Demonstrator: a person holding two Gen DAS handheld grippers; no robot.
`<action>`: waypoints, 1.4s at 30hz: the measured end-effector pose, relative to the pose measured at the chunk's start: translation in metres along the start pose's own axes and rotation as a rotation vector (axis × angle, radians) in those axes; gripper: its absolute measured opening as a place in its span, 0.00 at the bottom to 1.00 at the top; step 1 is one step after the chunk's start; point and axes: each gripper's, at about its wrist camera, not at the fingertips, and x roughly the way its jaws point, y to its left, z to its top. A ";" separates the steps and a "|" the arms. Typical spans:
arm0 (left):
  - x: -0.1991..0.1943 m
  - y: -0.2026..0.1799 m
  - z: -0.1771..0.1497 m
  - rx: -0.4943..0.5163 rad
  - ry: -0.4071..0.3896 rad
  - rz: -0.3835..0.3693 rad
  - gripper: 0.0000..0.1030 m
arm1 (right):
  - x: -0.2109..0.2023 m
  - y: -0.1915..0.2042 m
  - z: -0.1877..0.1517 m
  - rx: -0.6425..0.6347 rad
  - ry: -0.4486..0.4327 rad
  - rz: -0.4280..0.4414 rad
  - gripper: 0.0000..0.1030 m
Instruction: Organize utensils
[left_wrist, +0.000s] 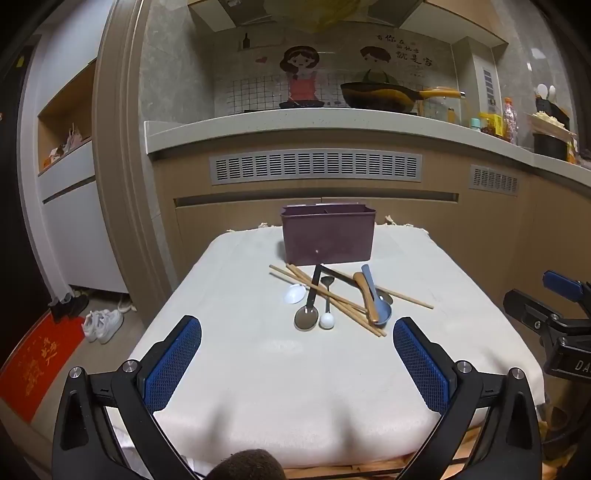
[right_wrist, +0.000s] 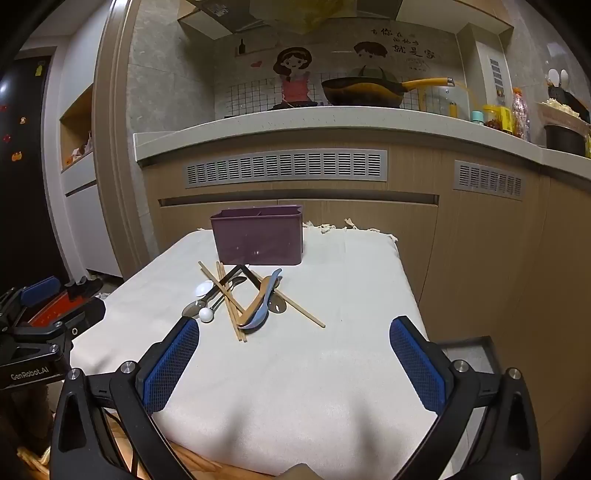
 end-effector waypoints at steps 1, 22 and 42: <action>-0.001 0.000 0.000 0.002 -0.005 -0.002 1.00 | 0.000 0.000 0.000 -0.003 -0.007 -0.002 1.00; 0.005 -0.003 -0.003 0.011 0.007 0.011 1.00 | 0.001 0.000 0.000 -0.008 -0.001 -0.014 1.00; 0.003 -0.001 -0.008 0.011 0.012 0.012 1.00 | -0.001 0.000 0.002 -0.006 -0.001 -0.002 1.00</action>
